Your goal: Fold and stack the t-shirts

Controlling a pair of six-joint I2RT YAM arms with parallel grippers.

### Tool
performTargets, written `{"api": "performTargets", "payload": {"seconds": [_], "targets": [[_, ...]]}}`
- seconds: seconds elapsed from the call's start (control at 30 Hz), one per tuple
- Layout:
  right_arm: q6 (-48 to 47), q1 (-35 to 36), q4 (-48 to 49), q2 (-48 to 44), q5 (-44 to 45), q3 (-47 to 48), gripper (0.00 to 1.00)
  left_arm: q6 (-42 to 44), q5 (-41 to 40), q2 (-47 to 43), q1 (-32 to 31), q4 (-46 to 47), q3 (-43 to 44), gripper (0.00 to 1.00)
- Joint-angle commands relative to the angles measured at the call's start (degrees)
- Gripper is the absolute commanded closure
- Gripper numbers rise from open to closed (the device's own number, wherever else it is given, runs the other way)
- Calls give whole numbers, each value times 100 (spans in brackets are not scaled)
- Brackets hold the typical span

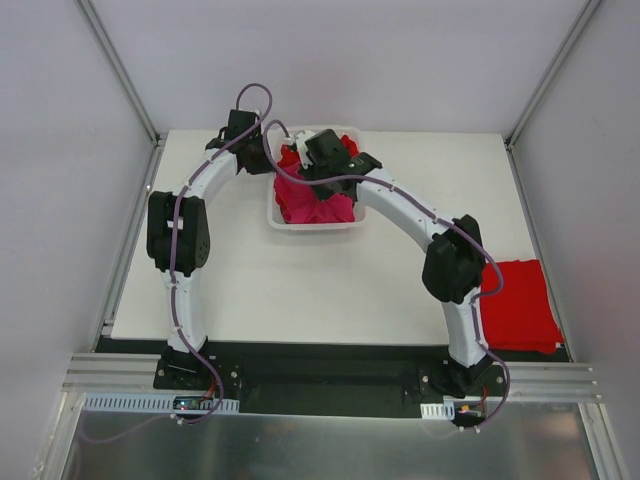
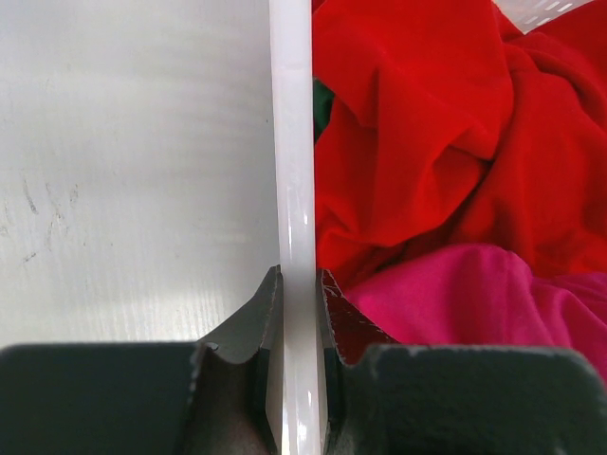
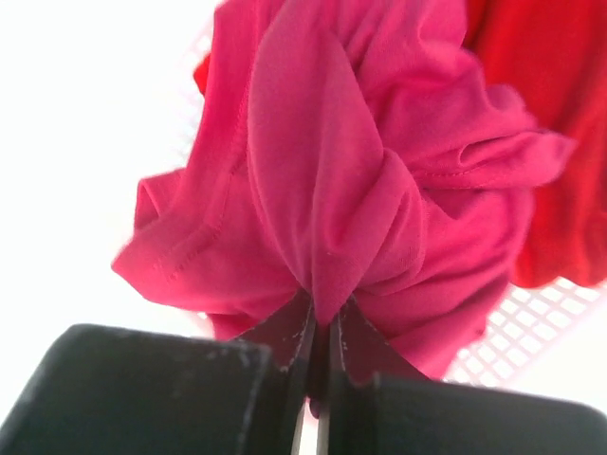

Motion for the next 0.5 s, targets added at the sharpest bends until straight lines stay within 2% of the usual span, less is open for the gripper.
{"api": "performTargets", "payload": {"seconds": [0.0,0.23,0.47], "targets": [[-80,98,67,-824,313,131,99,149,121,-266,-9,191,-32,100],[-239,142,401,-1483,366,104,99,122,-20,-284,-9,200,-85,100],[-142,335,68,-2178,376,359,99,70,-283,-319,-9,200,-59,100]]}}
